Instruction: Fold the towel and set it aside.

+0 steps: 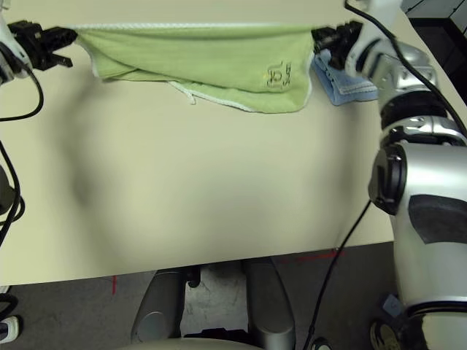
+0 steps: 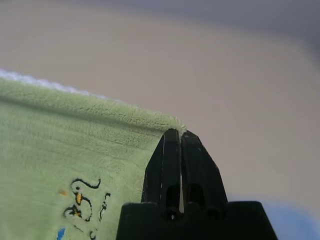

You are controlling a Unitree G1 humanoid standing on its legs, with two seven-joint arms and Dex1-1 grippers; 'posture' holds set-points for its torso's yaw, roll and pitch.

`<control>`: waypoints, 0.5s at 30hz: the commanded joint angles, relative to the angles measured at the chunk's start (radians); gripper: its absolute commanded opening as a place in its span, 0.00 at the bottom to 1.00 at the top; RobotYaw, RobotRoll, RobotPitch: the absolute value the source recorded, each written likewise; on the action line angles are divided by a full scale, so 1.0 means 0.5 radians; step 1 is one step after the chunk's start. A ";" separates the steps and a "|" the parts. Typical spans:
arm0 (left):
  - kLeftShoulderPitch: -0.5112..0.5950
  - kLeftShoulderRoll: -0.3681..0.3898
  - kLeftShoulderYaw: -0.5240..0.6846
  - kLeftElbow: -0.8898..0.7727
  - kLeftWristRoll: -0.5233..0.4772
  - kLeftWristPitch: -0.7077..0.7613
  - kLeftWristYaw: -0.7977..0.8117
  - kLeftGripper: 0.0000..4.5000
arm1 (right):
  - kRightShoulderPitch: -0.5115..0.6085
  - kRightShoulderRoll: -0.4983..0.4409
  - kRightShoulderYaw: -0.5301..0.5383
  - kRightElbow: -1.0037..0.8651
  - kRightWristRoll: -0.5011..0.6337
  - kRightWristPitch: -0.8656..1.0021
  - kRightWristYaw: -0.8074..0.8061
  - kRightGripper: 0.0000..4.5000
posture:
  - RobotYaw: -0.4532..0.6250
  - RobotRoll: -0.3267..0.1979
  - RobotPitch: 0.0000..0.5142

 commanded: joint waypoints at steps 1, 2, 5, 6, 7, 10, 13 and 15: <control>-0.128 0.080 0.247 0.059 -0.145 -0.307 0.181 0.01 | -0.076 -0.070 -0.249 0.020 0.189 -0.280 -0.026 0.00 | 0.44 0.62 0.72; -0.124 0.084 0.262 0.057 -0.156 -0.319 0.126 0.01 | -0.078 -0.066 -0.267 0.021 0.211 -0.298 0.059 0.00 | 0.44 0.62 0.72; 0.044 0.153 0.172 0.019 -0.092 -0.156 -0.127 0.01 | 0.014 -0.062 -0.223 0.025 0.188 -0.244 0.313 0.00 | 0.43 0.62 0.74; 0.115 0.188 0.132 -0.005 -0.068 -0.071 -0.221 0.01 | 0.054 -0.061 -0.205 0.023 0.177 -0.205 0.398 0.00 | 0.42 0.62 0.73; 0.201 0.237 0.078 -0.038 -0.019 -0.013 -0.277 0.01 | 0.111 -0.066 -0.149 0.021 0.129 -0.161 0.497 0.00 | 0.42 0.62 0.73; 0.436 0.403 -0.097 -0.174 0.117 0.202 -0.499 0.01 | 0.284 -0.081 -0.016 -0.008 0.035 -0.058 0.763 0.00 | 0.41 0.62 0.74; 0.547 0.500 -0.145 -0.281 0.144 0.409 -0.582 0.01 | 0.419 -0.100 0.067 -0.051 -0.007 -0.015 0.931 0.00 | 0.41 0.62 0.73; 0.624 0.552 -0.219 -0.396 0.165 0.561 -0.766 0.01 | 0.513 -0.133 0.144 -0.069 -0.062 -0.008 1.028 0.00 | 0.41 0.62 0.73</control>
